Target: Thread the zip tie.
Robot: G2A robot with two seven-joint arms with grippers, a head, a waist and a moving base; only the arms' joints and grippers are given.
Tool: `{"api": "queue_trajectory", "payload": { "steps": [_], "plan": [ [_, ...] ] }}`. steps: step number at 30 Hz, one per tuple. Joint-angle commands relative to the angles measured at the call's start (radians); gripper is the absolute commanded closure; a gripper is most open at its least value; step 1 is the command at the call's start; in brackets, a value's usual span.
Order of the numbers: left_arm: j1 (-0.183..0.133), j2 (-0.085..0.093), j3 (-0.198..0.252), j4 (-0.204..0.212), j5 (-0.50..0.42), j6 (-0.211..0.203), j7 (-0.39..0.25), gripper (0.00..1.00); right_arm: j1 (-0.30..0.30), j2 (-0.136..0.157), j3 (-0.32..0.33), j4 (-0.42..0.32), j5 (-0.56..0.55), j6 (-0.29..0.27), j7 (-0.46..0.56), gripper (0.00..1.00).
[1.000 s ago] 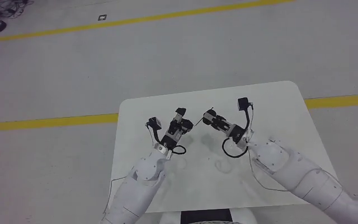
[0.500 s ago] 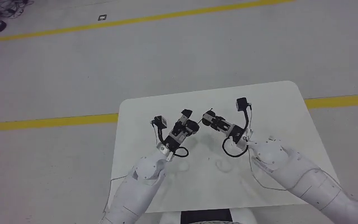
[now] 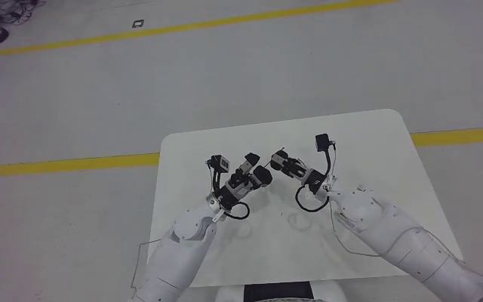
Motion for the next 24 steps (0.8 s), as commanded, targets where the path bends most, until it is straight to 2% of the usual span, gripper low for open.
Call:
{"api": "queue_trajectory", "payload": {
  "steps": [1, 9, 17, 20, 22, 24],
  "plan": [
    [0.000, 0.000, 0.000, 0.000, 0.000, 0.000, 0.000, 0.00, 0.000, 0.000, 0.000, 0.000, 0.000, 0.000, 0.000, 1.00],
    [0.001, -0.001, 0.019, 0.003, 0.024, 0.022, 0.065, 0.00, -0.019, -0.013, 0.007, -0.015, -0.042, 0.000, -0.002, 1.00],
    [0.011, 0.002, 0.022, 0.002, 0.024, 0.019, 0.081, 0.01, -0.036, -0.027, 0.027, -0.013, -0.068, 0.000, -0.005, 1.00],
    [0.013, 0.003, 0.022, 0.001, 0.022, 0.018, 0.083, 0.11, -0.043, -0.030, 0.037, -0.010, -0.077, 0.000, -0.002, 1.00],
    [0.014, 0.004, 0.022, 0.000, 0.020, 0.016, 0.084, 0.27, -0.048, -0.033, 0.043, -0.007, -0.082, 0.000, 0.001, 1.00],
    [0.013, 0.005, 0.022, 0.001, 0.018, 0.014, 0.085, 0.33, -0.049, -0.036, 0.047, -0.005, -0.086, 0.003, 0.005, 1.00]
  ]
}}
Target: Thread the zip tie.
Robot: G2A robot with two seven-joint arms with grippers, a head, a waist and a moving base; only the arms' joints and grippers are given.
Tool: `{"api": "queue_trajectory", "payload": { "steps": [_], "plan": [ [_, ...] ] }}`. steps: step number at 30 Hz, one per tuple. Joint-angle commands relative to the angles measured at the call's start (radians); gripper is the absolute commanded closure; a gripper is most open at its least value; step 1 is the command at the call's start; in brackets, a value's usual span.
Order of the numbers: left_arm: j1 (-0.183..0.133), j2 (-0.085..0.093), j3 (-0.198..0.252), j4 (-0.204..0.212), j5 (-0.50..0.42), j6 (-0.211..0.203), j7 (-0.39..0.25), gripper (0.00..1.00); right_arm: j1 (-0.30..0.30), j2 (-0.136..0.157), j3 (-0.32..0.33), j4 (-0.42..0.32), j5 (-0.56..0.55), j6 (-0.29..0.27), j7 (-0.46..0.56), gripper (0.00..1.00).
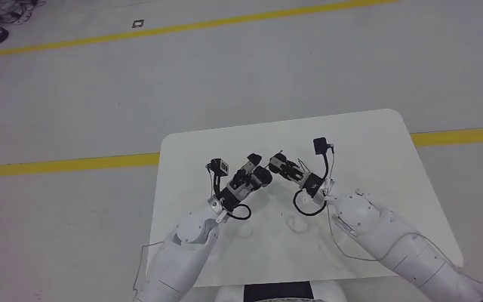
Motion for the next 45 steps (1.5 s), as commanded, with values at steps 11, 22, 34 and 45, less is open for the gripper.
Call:
{"api": "queue_trajectory", "payload": {
  "steps": [11, 22, 34, 45],
  "plan": [
    [-0.010, 0.003, 0.015, 0.013, 0.008, 0.013, 0.001, 0.54, -0.016, -0.017, 0.027, 0.007, -0.015, -0.001, 0.011, 1.00],
    [-0.016, 0.007, 0.024, 0.024, 0.019, 0.030, 0.013, 0.68, -0.032, -0.029, 0.054, -0.003, -0.050, -0.001, 0.027, 1.00],
    [-0.026, 0.011, 0.036, 0.032, 0.024, 0.071, -0.001, 0.82, -0.044, -0.043, 0.072, -0.016, -0.102, -0.001, 0.028, 1.00],
    [-0.031, 0.015, 0.041, 0.038, 0.025, 0.083, 0.004, 0.91, -0.062, -0.052, 0.095, -0.032, -0.132, -0.001, 0.036, 1.00]
  ]
}}
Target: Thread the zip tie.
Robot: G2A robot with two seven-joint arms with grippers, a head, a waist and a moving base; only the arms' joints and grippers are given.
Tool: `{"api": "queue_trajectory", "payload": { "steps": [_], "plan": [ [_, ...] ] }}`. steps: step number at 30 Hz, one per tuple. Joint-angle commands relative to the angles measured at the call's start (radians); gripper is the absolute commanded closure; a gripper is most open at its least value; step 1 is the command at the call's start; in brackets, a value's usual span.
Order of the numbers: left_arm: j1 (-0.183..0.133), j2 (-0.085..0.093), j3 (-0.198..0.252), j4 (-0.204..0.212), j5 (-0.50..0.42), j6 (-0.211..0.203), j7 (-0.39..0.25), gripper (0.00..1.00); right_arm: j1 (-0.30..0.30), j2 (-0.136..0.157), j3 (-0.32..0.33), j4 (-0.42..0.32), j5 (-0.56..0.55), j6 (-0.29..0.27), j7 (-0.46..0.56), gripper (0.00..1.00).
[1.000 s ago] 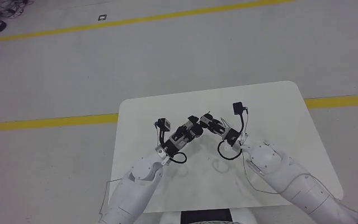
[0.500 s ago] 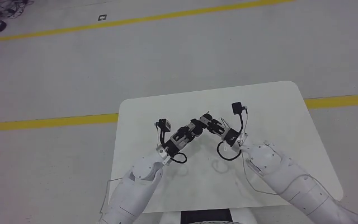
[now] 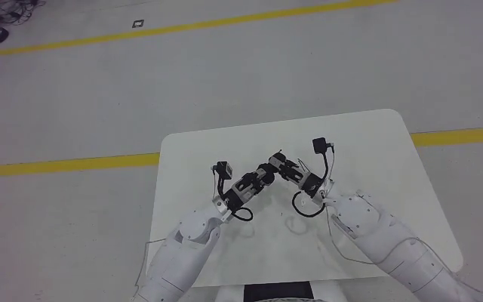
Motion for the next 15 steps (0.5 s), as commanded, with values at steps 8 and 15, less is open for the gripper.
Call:
{"api": "queue_trajectory", "payload": {
  "steps": [8, 15],
  "plan": [
    [0.000, 0.003, 0.003, -0.001, 0.001, 0.001, 0.004, 1.00, -0.008, -0.009, 0.012, 0.001, -0.016, 0.000, 0.008, 1.00],
    [-0.002, 0.005, 0.005, -0.001, -0.005, -0.009, 0.004, 1.00, -0.016, -0.015, 0.023, 0.001, -0.023, 0.000, 0.012, 1.00]
  ]
}}
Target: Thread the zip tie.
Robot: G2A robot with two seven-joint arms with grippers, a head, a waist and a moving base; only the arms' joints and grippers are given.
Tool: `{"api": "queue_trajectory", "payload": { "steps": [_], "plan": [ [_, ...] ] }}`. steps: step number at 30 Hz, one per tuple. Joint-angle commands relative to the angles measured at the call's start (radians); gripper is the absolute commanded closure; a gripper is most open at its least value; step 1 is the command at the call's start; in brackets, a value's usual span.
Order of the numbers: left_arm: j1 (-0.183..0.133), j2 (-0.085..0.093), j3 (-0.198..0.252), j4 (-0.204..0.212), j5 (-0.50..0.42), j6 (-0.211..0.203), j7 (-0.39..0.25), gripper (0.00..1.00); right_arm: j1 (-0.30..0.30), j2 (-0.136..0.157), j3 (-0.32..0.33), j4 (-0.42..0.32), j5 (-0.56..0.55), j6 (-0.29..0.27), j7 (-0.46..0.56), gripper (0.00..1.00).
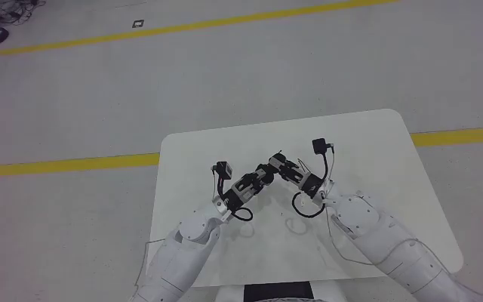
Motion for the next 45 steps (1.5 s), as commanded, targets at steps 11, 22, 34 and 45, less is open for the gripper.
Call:
{"api": "queue_trajectory", "payload": {
  "steps": [11, 22, 34, 45],
  "plan": [
    [0.002, 0.004, 0.001, -0.003, -0.011, -0.019, -0.003, 1.00, -0.012, -0.009, 0.018, -0.005, -0.011, 0.000, 0.006, 1.00],
    [0.000, 0.006, 0.005, -0.005, -0.010, -0.019, 0.008, 0.60, -0.023, -0.016, 0.035, -0.009, -0.023, 0.000, 0.015, 1.00],
    [-0.004, 0.009, 0.006, -0.005, -0.008, -0.016, 0.018, 0.73, -0.026, -0.024, 0.047, -0.009, -0.030, 0.000, 0.031, 1.00],
    [-0.007, 0.011, 0.012, -0.006, -0.007, -0.012, 0.024, 0.81, -0.032, -0.030, 0.059, -0.008, -0.034, 0.000, 0.046, 1.00]
  ]
}}
